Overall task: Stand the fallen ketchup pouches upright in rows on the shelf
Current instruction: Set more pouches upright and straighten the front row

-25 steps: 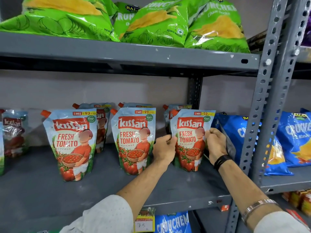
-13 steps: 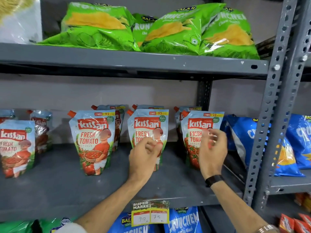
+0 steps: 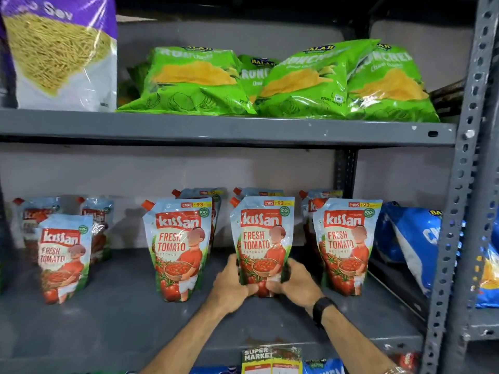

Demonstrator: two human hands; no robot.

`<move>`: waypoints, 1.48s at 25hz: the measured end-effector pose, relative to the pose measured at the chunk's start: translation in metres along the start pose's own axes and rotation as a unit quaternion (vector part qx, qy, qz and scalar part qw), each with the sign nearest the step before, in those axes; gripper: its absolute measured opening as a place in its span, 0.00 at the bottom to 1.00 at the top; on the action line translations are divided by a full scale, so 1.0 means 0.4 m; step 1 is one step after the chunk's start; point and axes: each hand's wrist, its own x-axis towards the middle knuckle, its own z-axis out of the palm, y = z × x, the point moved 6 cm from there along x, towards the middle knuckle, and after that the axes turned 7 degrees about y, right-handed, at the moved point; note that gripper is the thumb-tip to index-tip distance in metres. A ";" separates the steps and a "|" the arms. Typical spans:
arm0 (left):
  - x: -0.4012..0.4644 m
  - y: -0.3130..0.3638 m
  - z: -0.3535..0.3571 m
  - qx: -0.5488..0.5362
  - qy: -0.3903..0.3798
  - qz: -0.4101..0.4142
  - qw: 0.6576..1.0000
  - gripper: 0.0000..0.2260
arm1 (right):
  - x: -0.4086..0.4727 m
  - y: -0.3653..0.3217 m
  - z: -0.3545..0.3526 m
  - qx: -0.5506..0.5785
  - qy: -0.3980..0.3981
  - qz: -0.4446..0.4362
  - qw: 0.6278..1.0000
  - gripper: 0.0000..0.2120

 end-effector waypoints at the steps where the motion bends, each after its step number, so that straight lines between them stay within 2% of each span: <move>1: 0.003 0.003 -0.001 0.007 0.003 0.007 1.000 0.32 | 0.001 0.000 -0.002 -0.005 0.003 -0.001 1.000 0.23; 9: -0.001 0.017 0.016 0.021 0.003 0.032 0.999 0.31 | 0.002 0.023 -0.022 -0.013 0.008 0.008 1.000 0.24; 11: -0.004 0.014 0.013 0.013 -0.010 0.034 0.999 0.33 | -0.004 0.020 -0.021 -0.004 0.007 0.008 1.000 0.27; 12: -0.011 0.011 0.006 0.013 -0.016 0.038 0.999 0.34 | -0.013 0.018 -0.027 0.007 0.029 0.002 1.000 0.30; 14: -0.036 0.006 -0.032 0.029 -0.005 0.056 0.998 0.31 | -0.044 0.004 -0.061 0.029 0.152 -0.031 0.988 0.30; 15: -0.053 -0.002 -0.064 0.035 0.017 0.072 0.997 0.25 | -0.065 -0.011 -0.075 0.035 0.223 -0.071 0.972 0.26; 16: -0.070 -0.014 -0.107 0.039 0.049 0.089 0.994 0.18 | -0.085 -0.034 -0.071 0.042 0.262 -0.113 0.958 0.20; 17: -0.090 -0.024 -0.150 0.038 0.084 0.102 0.991 0.12 | -0.100 -0.059 -0.055 0.045 0.265 -0.148 0.952 0.19; 19: -0.122 -0.055 -0.258 0.039 0.167 0.106 0.980 0.11 | -0.100 -0.105 0.029 0.020 0.200 -0.181 0.963 0.24; 22: -0.129 -0.108 -0.409 0.027 0.266 0.060 0.962 0.18 | -0.073 -0.158 0.197 0.002 0.027 -0.132 0.991 0.14; 24: -0.104 -0.145 -0.462 0.030 0.266 0.011 0.963 0.27 | -0.059 -0.174 0.298 0.021 -0.081 -0.077 0.994 0.28; 25: -0.084 -0.158 -0.464 0.018 0.231 -0.010 0.973 0.31 | -0.047 -0.176 0.332 0.030 -0.099 -0.056 0.993 0.34; 27: -0.050 -0.177 -0.439 -0.015 0.131 -0.032 0.991 0.39 | -0.024 -0.180 0.371 0.044 -0.092 -0.027 0.994 0.37; 29: -0.027 -0.190 -0.419 -0.030 0.061 -0.037 0.997 0.37 | -0.002 -0.177 0.391 0.048 -0.065 -0.013 0.997 0.34; 32: -0.004 -0.207 -0.416 -0.046 0.038 -0.035 0.998 0.33 | 0.008 -0.174 0.402 0.048 -0.054 -0.016 0.997 0.25; 37: 0.011 -0.220 -0.409 -0.042 0.034 -0.031 0.998 0.33 | 0.010 -0.173 0.396 0.029 -0.036 -0.025 0.999 0.22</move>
